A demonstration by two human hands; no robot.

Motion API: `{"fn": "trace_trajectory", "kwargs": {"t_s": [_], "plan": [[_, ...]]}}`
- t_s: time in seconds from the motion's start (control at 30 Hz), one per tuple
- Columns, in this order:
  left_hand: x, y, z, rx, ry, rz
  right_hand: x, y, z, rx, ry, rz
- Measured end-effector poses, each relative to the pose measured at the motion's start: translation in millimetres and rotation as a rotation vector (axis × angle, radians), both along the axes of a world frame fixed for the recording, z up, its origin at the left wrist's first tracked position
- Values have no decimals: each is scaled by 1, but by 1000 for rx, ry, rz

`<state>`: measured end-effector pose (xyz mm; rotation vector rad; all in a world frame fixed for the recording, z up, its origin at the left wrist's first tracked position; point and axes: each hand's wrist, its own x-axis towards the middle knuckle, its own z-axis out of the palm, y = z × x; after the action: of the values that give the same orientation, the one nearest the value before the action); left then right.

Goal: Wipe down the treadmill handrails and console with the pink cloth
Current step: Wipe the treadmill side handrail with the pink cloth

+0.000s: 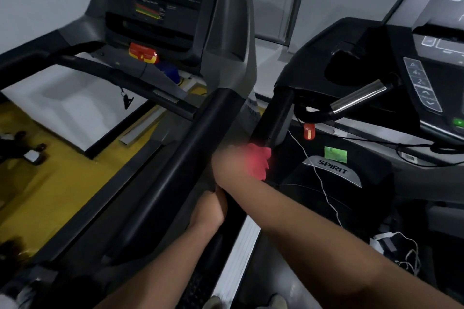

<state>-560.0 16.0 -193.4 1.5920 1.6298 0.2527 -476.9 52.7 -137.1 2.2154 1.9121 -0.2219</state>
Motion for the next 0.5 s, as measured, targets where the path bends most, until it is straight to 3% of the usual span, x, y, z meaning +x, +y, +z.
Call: {"fn": "trace_trajectory", "kwargs": {"t_s": [0.13, 0.23, 0.33, 0.5], "plan": [[1, 2, 2, -32, 51, -96, 16, -28, 1, -39, -59, 97], [1, 5, -1, -49, 61, -106, 29, -41, 1, 24, -19, 148], [3, 3, 5, -86, 64, -42, 28, -32, 3, 25, -122, 266], [2, 1, 2, -64, 44, 18, 8, 13, 0, -299, -281, 257]]}}
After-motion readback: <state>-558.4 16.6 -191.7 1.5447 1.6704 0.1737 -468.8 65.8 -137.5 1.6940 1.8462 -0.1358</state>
